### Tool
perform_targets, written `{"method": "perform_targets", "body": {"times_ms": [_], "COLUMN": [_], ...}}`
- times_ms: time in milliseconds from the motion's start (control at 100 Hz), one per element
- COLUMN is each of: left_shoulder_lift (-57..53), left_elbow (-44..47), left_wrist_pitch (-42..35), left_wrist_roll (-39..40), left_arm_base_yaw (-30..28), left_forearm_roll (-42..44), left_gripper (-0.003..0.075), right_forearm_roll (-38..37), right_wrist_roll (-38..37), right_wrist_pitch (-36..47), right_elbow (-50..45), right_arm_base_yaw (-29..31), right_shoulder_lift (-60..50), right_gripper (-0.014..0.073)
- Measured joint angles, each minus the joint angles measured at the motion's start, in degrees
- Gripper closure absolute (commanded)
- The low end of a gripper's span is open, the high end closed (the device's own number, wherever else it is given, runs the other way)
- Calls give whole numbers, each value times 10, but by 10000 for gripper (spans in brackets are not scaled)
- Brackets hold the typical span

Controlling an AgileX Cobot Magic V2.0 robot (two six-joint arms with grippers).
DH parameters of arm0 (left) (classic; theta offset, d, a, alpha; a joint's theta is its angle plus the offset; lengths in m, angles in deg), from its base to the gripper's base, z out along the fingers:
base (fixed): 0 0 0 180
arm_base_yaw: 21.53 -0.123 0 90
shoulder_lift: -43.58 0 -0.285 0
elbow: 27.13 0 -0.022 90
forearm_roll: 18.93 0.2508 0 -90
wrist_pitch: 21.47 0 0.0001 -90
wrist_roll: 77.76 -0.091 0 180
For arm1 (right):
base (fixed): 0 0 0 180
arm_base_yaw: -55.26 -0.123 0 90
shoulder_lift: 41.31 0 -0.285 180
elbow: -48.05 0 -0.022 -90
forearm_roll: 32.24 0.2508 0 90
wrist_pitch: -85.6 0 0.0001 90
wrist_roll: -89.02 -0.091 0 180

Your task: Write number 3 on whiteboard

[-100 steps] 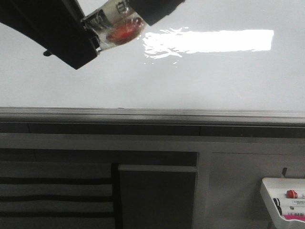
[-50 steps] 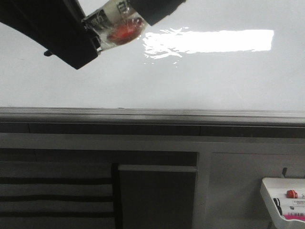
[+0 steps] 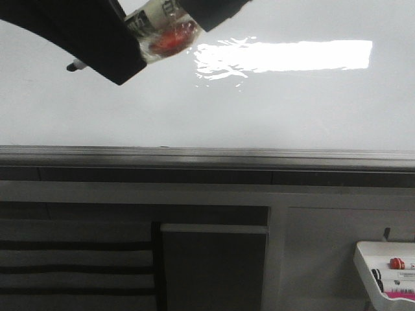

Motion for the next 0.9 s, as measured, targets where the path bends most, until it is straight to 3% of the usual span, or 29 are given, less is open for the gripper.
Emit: {"method": "perform_targets", "body": {"times_ms": [300,630,900], "left_shoulder_lift": [1,1,-56], "left_elbow": [0,0,23], "left_wrist_pitch": [-25,-25,-17], "left_wrist_roll": [3,3,13], "left_arm_base_yaw": [0,0,-32], "left_forearm_roll": [-11,-13,-40], "left_gripper": [449,534,618], "right_forearm_roll": [-61,-202,-211], "right_wrist_roll": [-61,-244,-333], "right_wrist_pitch": [-18,-32,71], "right_elbow": [10,-2,-110], "right_arm_base_yaw": [53,89,144], "right_shoulder_lift": [-40,-148,-183], "right_gripper": [665,665,665]}}
